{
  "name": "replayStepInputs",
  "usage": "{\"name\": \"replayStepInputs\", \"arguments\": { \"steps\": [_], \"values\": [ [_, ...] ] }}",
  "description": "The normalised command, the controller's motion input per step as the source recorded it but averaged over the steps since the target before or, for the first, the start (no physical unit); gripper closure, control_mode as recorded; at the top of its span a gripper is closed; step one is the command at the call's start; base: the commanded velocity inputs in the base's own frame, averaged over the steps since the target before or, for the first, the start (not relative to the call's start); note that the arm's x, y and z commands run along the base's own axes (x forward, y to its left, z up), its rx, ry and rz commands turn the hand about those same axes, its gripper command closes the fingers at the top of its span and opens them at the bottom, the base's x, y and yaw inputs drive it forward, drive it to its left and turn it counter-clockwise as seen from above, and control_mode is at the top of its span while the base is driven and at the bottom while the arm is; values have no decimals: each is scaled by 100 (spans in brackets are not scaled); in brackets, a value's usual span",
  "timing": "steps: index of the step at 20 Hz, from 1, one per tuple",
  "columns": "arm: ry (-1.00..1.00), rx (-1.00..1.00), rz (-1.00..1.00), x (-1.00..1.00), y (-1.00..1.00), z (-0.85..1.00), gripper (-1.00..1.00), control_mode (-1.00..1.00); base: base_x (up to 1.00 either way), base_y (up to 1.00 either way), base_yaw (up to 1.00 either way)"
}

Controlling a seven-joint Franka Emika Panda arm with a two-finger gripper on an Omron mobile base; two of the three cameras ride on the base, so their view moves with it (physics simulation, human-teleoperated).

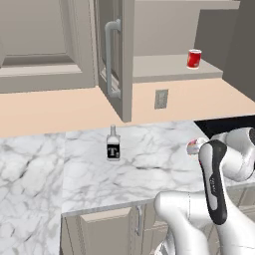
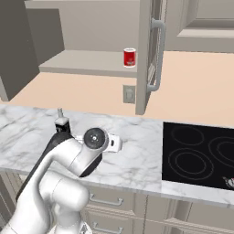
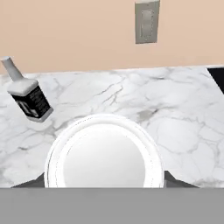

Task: Restock the canned food cabinet by taking the new fresh canned food from the counter and placing it in the cabinet. Then, take the old canned food from the cabinet and place it on the counter.

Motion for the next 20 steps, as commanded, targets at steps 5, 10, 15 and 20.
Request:
{"name": "replayStepInputs", "arguments": {
  "steps": [5, 10, 15, 20],
  "values": [
    [-36, -9, 5, -19, 62, 100, 100, -100, 0, 0, 0],
    [-4, -12, 0, -9, 35, 100, 100, -100, 0, 0, 0],
    [22, -15, 0, -3, 16, 100, 100, -100, 0, 0, 0],
    [32, -6, -1, 12, 0, 75, 100, -100, 0, 0, 0]
  ]
}}
